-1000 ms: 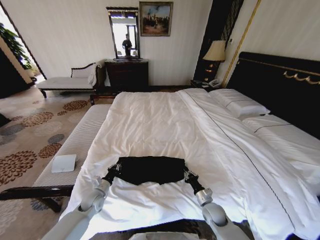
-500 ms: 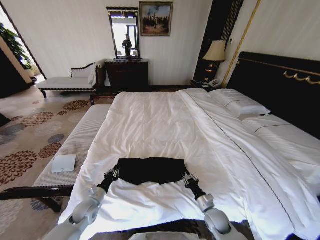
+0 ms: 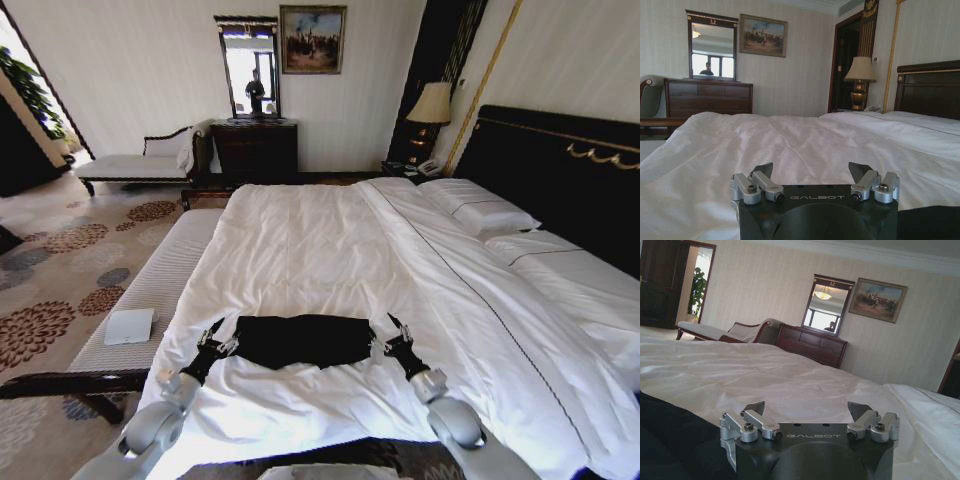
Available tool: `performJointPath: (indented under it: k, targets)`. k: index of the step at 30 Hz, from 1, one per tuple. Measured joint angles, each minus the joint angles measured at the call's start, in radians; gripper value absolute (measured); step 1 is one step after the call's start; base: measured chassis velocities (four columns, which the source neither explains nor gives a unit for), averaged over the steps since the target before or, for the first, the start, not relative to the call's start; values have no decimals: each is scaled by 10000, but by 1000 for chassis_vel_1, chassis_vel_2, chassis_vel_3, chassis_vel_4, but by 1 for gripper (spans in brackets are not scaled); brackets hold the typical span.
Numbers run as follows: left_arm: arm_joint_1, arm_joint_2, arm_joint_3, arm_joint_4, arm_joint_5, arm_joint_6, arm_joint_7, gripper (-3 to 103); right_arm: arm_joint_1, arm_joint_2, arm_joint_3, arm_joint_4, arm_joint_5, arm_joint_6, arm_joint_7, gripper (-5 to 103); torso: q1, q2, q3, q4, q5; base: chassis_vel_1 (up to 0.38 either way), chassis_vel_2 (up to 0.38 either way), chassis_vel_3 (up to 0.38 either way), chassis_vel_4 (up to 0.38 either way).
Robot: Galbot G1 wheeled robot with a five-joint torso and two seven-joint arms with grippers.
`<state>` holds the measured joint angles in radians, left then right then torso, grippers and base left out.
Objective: Fold the clothes on the bed.
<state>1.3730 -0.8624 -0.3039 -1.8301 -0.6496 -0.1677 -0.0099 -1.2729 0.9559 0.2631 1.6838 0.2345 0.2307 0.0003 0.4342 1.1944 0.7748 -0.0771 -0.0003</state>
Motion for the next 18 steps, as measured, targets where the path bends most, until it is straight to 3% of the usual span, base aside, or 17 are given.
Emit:
performJointPath:
  k: [3, 5, 8, 18]
  targets:
    - [-1695, -32, 1444, 1254, 300, 244, -288, 98, 1724, 82, -1305, -1308, -75, -100, -10, 99, 1, -1, 1, 4, -4, 0, 0, 0, 0]
    - [-1905, -31, 1661, 1447, 372, 249, -308, 98, 1975, 122, -1548, -1554, -119, -104, -27, 100, 1, -1, 1, 5, -5, 0, 0, 0, 0]
    - [-2885, -150, 2704, 2533, 823, 229, -331, 100, 2558, 424, -2462, -2208, -400, -115, -71, 100, 2, -2, 1, 2, -5, 0, 0, 0, 0]
    - [-3261, -919, 3053, 4284, 1378, -113, -166, 100, 1686, 966, -2664, -2514, -513, -176, -184, 100, -2, 0, -3, 2, -7, 0, 0, 0, 0]
